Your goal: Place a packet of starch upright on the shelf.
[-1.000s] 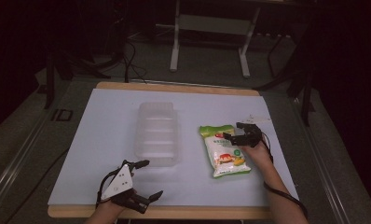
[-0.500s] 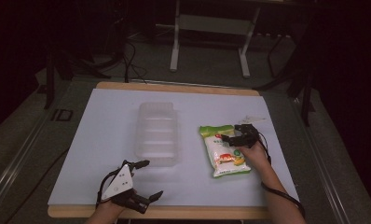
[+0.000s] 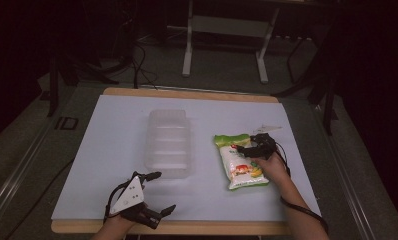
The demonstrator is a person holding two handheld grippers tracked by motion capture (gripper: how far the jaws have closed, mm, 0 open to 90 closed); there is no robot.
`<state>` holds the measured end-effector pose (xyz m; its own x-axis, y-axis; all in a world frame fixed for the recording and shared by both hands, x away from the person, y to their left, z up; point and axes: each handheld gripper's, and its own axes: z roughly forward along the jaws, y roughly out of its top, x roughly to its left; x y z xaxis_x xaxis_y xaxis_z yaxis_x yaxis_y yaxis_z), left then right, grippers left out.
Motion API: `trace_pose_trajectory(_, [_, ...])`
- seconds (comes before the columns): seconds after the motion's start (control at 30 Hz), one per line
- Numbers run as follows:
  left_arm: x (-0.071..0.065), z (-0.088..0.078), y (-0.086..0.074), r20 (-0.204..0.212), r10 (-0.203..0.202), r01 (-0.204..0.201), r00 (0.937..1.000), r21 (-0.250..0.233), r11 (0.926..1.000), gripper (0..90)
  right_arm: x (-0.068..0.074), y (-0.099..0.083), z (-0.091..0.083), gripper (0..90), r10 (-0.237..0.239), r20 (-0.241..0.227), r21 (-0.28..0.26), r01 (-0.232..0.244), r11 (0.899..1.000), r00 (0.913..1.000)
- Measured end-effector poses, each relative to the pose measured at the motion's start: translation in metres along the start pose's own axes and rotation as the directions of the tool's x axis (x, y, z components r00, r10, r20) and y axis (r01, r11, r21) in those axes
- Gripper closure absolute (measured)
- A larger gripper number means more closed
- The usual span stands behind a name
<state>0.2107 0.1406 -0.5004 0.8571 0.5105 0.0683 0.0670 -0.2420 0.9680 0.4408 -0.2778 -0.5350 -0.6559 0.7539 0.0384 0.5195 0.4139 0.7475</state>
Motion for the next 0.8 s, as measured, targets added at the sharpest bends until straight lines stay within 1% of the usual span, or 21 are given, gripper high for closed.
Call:
trace_pose_trajectory(0.03, [0.000, 0.000, 0.000, 0.000, 0.001, -0.001, 1.0000, 0.001, 1.0000, 0.0, 0.000, 0.000, 0.000, 19.2, 0.010, -0.002, 0.002, -0.010, 1.000, 0.9999])
trace_pose_trajectory(0.07, [0.000, 0.000, 0.000, 0.001, 0.000, 0.000, 1.0000, 0.001, 1.0000, 0.0, 0.000, -0.001, 0.000, 22.4, 0.017, -0.004, 0.002, -0.017, 1.000, 0.9999])
trace_pose_trajectory(0.1, [0.000, 0.000, 0.000, 0.001, 0.000, 0.000, 1.0000, 0.001, 1.0000, 0.0, 0.000, -0.002, -0.001, 25.0, 0.016, -0.012, 0.001, -0.016, 1.000, 0.9998])
trace_pose_trajectory(0.2, [0.000, 0.000, 0.000, 0.003, 0.000, 0.000, 1.0000, 0.001, 1.0000, 0.0, 0.002, -0.002, -0.002, 34.1, 0.003, -0.003, 0.011, -0.003, 1.000, 1.0000])
trace_pose_trajectory(0.27, [0.000, 0.000, 0.000, 0.002, 0.002, -0.002, 1.0000, 0.003, 1.0000, 0.0, 0.003, -0.002, -0.003, 42.8, -0.007, -0.009, 0.020, 0.008, 1.000, 0.9999])
trace_pose_trajectory(0.3, [0.000, 0.000, 0.000, 0.003, 0.002, -0.002, 1.0000, 0.003, 1.0000, 0.0, 0.004, -0.001, -0.004, 49.6, -0.015, -0.021, 0.025, 0.015, 1.000, 0.9997])
trace_pose_trajectory(0.33, [0.000, 0.000, 0.000, 0.003, 0.001, -0.001, 1.0000, 0.003, 1.0000, 0.0, 0.005, -0.001, -0.004, 54.6, -0.020, -0.035, 0.027, 0.021, 0.999, 0.9992])
trace_pose_trajectory(0.37, [0.000, 0.000, 0.000, 0.003, 0.001, -0.001, 1.0000, 0.002, 1.0000, 0.0, 0.007, -0.001, -0.004, 58.1, -0.025, -0.043, 0.033, 0.027, 0.999, 0.9988])
trace_pose_trajectory(0.4, [0.000, 0.000, 0.000, 0.003, 0.001, -0.001, 1.0000, 0.002, 1.0000, 0.0, 0.008, 0.000, -0.004, 59.6, -0.029, -0.041, 0.038, 0.030, 0.999, 0.9987])
trace_pose_trajectory(0.5, [-0.001, 0.001, 0.000, 0.004, 0.001, -0.001, 1.0000, 0.004, 1.0000, 0.0, 0.009, 0.000, -0.004, 68.1, -0.013, -0.049, 0.036, 0.015, 0.999, 0.9987])
trace_pose_trajectory(0.53, [-0.001, 0.001, 0.000, 0.004, 0.001, -0.001, 1.0000, 0.004, 1.0000, 0.0, 0.009, 0.000, -0.004, 68.1, -0.013, -0.049, 0.036, 0.015, 0.999, 0.9987])
trace_pose_trajectory(0.57, [-0.001, 0.001, 0.000, 0.004, 0.003, -0.003, 1.0000, 0.006, 1.0000, 0.0, 0.009, 0.000, -0.006, 73.2, 0.006, -0.048, 0.021, -0.005, 1.000, 0.9988])
trace_pose_trajectory(0.6, [-0.001, 0.001, 0.000, 0.003, 0.002, -0.002, 1.0000, 0.006, 1.0000, 0.0, 0.010, 0.000, -0.006, 74.3, 0.014, -0.046, 0.016, -0.014, 1.000, 0.9989])
trace_pose_trajectory(0.67, [0.000, 0.000, 0.000, 0.001, 0.002, -0.002, 1.0000, 0.003, 1.0000, 0.0, 0.011, 0.000, -0.007, 75.4, 0.010, -0.040, 0.017, -0.010, 1.000, 0.9991])
trace_pose_trajectory(0.7, [0.000, 0.000, 0.000, 0.000, 0.000, 0.000, 1.0000, 0.002, 1.0000, 0.0, 0.011, 0.001, -0.007, 76.0, 0.020, -0.040, 0.019, -0.019, 1.000, 0.9990])
trace_pose_trajectory(0.8, [0.000, -0.001, 0.000, -0.001, 0.003, -0.003, 1.0000, 0.004, 1.0000, 0.0, 0.013, 0.004, -0.008, 76.8, -0.001, -0.037, 0.020, 0.001, 1.000, 0.9993])
